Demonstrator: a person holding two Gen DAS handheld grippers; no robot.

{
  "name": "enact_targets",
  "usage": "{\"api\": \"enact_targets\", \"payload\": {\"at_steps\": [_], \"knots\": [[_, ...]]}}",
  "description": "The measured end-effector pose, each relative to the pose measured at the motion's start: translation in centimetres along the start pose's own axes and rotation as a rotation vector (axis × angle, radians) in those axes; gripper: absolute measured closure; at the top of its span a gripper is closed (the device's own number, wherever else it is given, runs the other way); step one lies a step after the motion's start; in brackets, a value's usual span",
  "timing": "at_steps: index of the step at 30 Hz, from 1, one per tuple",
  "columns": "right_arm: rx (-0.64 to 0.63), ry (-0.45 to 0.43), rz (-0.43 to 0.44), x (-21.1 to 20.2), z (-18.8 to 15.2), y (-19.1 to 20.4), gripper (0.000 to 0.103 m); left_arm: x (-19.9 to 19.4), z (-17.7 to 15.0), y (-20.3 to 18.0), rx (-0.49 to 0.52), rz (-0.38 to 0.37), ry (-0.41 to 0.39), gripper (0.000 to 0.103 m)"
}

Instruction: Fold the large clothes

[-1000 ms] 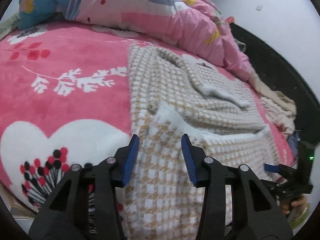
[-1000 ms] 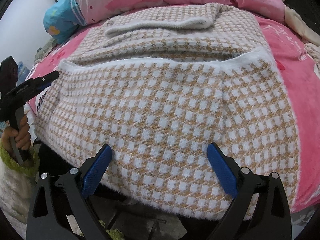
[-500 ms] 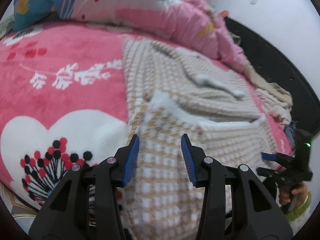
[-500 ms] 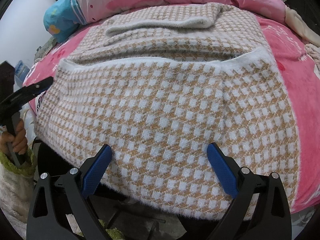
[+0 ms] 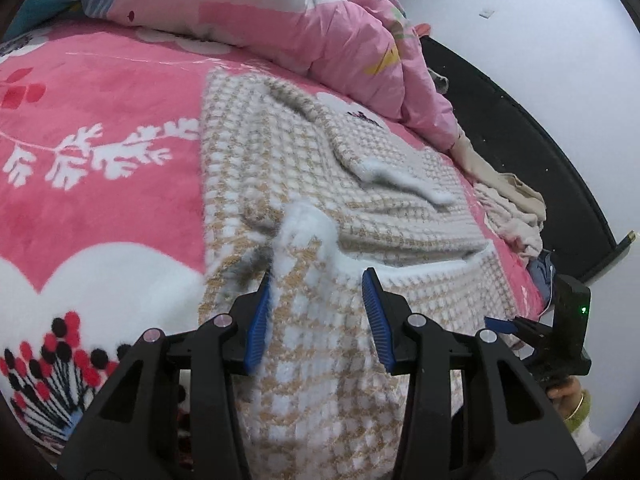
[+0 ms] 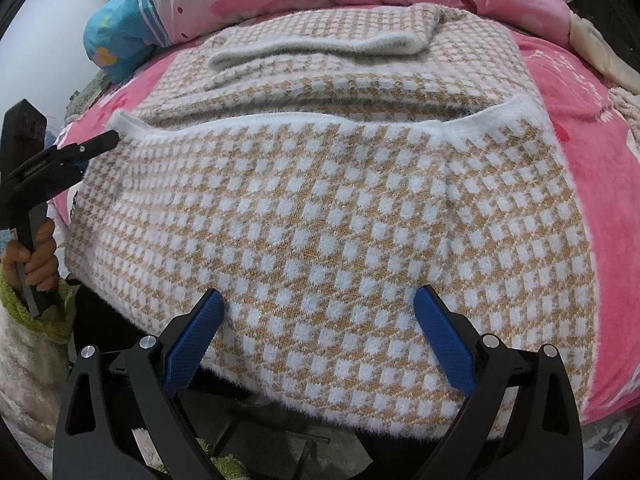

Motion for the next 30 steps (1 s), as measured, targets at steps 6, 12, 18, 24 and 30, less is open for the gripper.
{"api": "enact_targets", "payload": {"at_steps": [6,12,18,24,30], "knots": [[0.001,-0.002,0.001,0.0,0.0,0.1,0.009,2.0,0.0,1.6,-0.049,0.067,0.059,0.062],[-0.001,0.001,-0.001,0.1,0.1,0.2,0.009,1.3,0.1,-0.6,0.017,-0.005,0.026,0.081],[0.001,-0.002,-0.001,0.2,0.2,0.3,0.009,1.6,-0.7,0.0,0.005,-0.009,0.081,0.073],[-0.001,-0.005,0.002,0.3,0.4,0.3,0.009,0.6,-0.5,-2.1,0.073,-0.063,0.03,0.086],[0.0,-0.01,0.006,0.2,0.3,0.5,0.009,2.8,-1.7,-2.1,0.158,0.122,0.117,0.077]]}}
Point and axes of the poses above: each gripper's, at about its wrist camera, not at the fingertips, and x roughly the way its jaws point, y to its left, z to its top, the point moved 10 cm from there along x, roughly the way its jaws point, and after that the axes turned 2 degrees about x, right-handed, at the moved point
